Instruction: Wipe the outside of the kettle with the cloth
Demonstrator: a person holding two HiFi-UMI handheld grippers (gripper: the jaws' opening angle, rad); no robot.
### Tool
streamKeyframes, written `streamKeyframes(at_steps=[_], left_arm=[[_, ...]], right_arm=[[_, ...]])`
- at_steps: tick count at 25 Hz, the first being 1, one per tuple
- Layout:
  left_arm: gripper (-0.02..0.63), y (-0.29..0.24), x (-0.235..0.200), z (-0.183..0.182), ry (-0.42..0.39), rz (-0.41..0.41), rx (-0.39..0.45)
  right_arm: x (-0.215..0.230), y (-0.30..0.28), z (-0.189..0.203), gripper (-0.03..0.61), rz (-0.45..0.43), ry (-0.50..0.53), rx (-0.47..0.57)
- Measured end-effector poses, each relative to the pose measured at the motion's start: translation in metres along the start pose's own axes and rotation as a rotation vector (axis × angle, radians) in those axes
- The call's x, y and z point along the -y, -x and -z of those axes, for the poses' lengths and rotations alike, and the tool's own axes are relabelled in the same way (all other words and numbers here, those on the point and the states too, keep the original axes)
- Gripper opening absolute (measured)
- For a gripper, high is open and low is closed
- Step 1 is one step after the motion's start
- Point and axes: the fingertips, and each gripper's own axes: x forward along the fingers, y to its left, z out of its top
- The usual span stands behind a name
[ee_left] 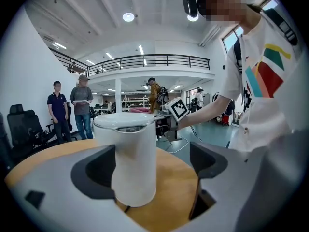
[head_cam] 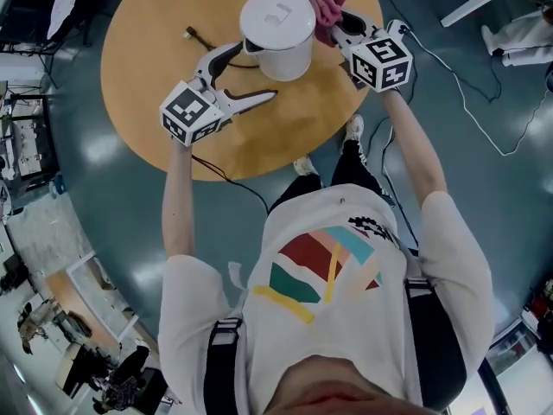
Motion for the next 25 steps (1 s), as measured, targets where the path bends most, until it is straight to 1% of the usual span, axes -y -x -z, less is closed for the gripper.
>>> streamKeyframes(at_steps=[2, 5, 10, 14, 16, 19, 21, 23, 25], left_arm=[[0.514, 0.0, 0.0, 0.0, -0.002, -0.004, -0.001], [0.514, -0.002, 0.0, 0.003, -0.006, -0.017, 0.0], [0.514, -0.002, 0.005, -0.001, 0.005, -0.029, 0.008], [0.514, -0.003, 0.004, 0.0, 0.002, -0.015, -0.009], [0.514, 0.002, 0.007, 0.007, -0.014, 0.008, -0.009], [0.514, 0.012, 0.008, 0.013, -0.02, 0.058, 0.013], [0.514, 0.019, 0.008, 0.011, -0.057, 0.091, -0.002], [0.514, 0.024, 0.009, 0.01, -0.101, 0.128, -0.015], [0.514, 0.024, 0.015, 0.014, -0.114, 0.163, -0.011]], right_arm=[[-0.013, 0.003, 0.002, 0.048, -0.024, 0.048, -0.019], [-0.028, 0.015, 0.007, 0.048, -0.027, 0.062, -0.02], [-0.059, 0.043, 0.01, 0.048, 0.015, 0.033, 0.007], [-0.093, 0.054, 0.022, 0.048, 0.05, 0.057, 0.016], [-0.114, 0.052, 0.032, 0.048, 0.077, 0.054, 0.031], [-0.149, 0.037, 0.045, 0.048, 0.148, 0.052, 0.078], [-0.176, 0.018, 0.049, 0.048, 0.18, 0.093, 0.074], [-0.193, -0.002, 0.05, 0.048, 0.208, 0.122, 0.054], [-0.199, -0.013, 0.056, 0.048, 0.227, 0.108, 0.046]])
